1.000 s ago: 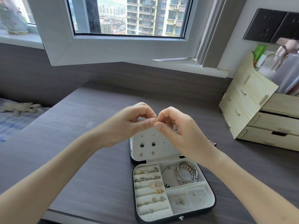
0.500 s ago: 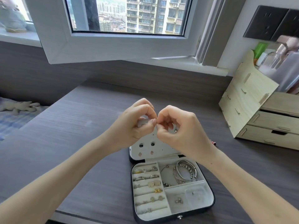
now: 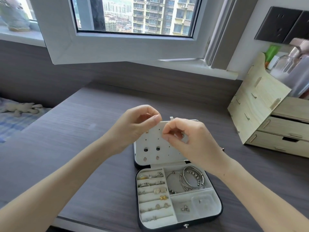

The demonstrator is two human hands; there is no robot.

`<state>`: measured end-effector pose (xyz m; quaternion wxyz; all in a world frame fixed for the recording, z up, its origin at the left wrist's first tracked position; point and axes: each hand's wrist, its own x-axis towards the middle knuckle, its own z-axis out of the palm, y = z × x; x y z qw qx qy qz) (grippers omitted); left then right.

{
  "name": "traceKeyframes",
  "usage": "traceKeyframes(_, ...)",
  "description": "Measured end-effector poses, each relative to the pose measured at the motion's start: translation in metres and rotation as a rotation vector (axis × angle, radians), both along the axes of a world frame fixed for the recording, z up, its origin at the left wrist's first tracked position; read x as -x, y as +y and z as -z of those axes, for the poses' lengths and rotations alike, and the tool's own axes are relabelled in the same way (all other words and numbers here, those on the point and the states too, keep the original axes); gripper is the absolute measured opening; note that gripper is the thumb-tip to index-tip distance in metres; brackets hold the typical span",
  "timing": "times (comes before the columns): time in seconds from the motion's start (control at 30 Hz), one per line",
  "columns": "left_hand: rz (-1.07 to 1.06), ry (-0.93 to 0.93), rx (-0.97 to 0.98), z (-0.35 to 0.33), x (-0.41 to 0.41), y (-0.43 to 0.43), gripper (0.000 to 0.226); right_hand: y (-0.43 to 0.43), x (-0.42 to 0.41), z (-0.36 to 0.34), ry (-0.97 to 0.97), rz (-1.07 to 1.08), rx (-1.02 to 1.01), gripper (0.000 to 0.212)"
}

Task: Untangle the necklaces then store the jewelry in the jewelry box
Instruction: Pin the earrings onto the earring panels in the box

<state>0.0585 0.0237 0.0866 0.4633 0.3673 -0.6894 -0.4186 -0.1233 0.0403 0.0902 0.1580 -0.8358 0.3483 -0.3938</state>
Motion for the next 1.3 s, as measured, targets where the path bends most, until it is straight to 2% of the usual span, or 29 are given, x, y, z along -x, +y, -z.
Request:
traceKeyframes(0.13,-0.025,0.165,-0.148,-0.001,-0.005,0.004,0.015,-0.001,-0.005,0.009,0.090,0.116,0.149,0.002)
traceKeyframes(0.23,-0.050,0.295,-0.285,-0.005,-0.007,0.006,0.014,-0.003,-0.007,0.014,0.140,0.225,0.286,0.011)
traceKeyframes(0.33,-0.072,0.366,-0.366,-0.008,-0.009,0.007,0.012,-0.003,-0.009,0.011,0.101,0.273,0.288,0.010)
traceKeyframes(0.93,0.009,0.355,-0.375,-0.007,-0.015,0.004,0.012,0.001,-0.016,0.001,0.154,0.355,0.142,0.007)
traceKeyframes(1.3,0.040,0.333,-0.355,-0.007,-0.016,0.005,0.012,0.001,-0.018,0.000,0.165,0.413,0.210,0.006)
